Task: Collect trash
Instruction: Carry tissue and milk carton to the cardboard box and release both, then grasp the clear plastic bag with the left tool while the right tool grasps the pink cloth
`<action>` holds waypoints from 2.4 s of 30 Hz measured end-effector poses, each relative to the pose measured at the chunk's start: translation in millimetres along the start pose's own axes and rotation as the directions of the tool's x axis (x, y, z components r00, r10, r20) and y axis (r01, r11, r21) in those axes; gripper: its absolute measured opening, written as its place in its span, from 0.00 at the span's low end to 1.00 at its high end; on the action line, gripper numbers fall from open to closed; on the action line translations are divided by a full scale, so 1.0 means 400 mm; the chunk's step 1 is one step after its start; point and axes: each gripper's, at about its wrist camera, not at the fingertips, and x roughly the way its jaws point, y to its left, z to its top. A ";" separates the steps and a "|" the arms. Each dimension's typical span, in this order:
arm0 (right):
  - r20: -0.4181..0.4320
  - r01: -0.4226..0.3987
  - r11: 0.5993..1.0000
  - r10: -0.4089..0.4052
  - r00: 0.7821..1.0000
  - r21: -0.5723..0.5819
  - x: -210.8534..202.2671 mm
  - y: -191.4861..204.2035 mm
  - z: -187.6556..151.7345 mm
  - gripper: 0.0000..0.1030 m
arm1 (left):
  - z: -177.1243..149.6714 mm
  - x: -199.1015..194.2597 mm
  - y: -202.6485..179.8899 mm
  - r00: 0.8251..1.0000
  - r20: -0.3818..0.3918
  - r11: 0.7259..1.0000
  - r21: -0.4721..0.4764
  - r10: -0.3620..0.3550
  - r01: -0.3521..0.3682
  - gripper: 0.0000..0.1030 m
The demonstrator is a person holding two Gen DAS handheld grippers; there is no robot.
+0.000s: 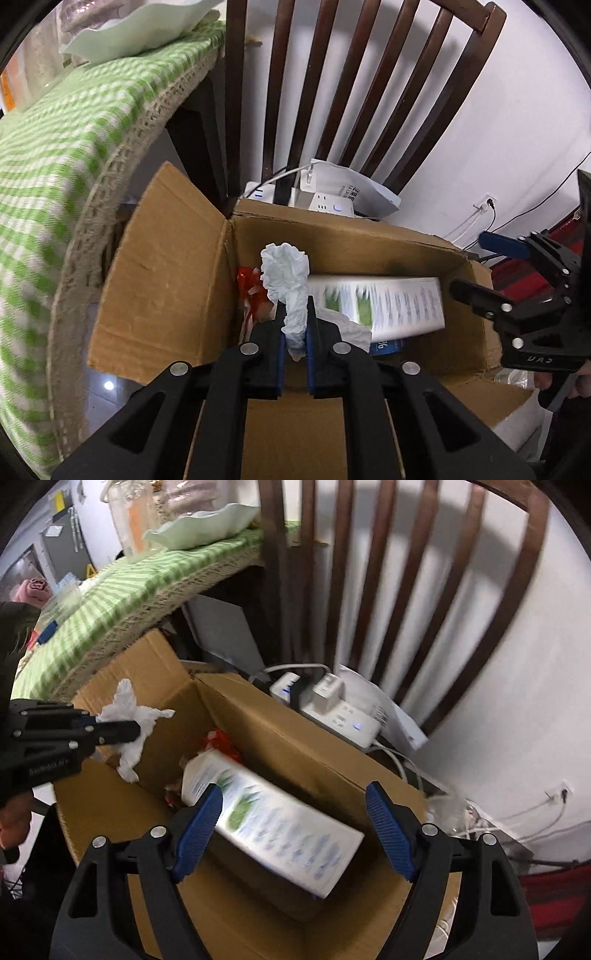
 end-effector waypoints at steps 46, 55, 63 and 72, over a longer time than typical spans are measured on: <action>0.365 -0.058 0.963 0.155 0.918 -0.263 -0.197 0.413 0.272 0.75 | -0.175 -0.620 0.379 0.828 0.469 0.925 -0.352 0.309 -0.145 0.77; 0.388 -0.140 0.894 0.321 0.864 -0.426 -0.199 0.678 0.370 0.75 | -0.294 -0.727 0.602 0.773 0.419 0.811 -0.550 0.476 -0.201 0.77; 0.368 -0.199 0.842 0.416 0.832 -0.501 -0.192 0.832 0.430 0.75 | -0.298 -0.773 0.732 0.738 0.402 0.762 -0.604 0.543 -0.232 0.77; 0.350 -0.240 0.831 0.448 0.822 -0.502 -0.157 0.893 0.480 0.75 | -0.194 -0.770 0.768 0.719 0.469 0.810 -0.541 0.513 -0.224 0.76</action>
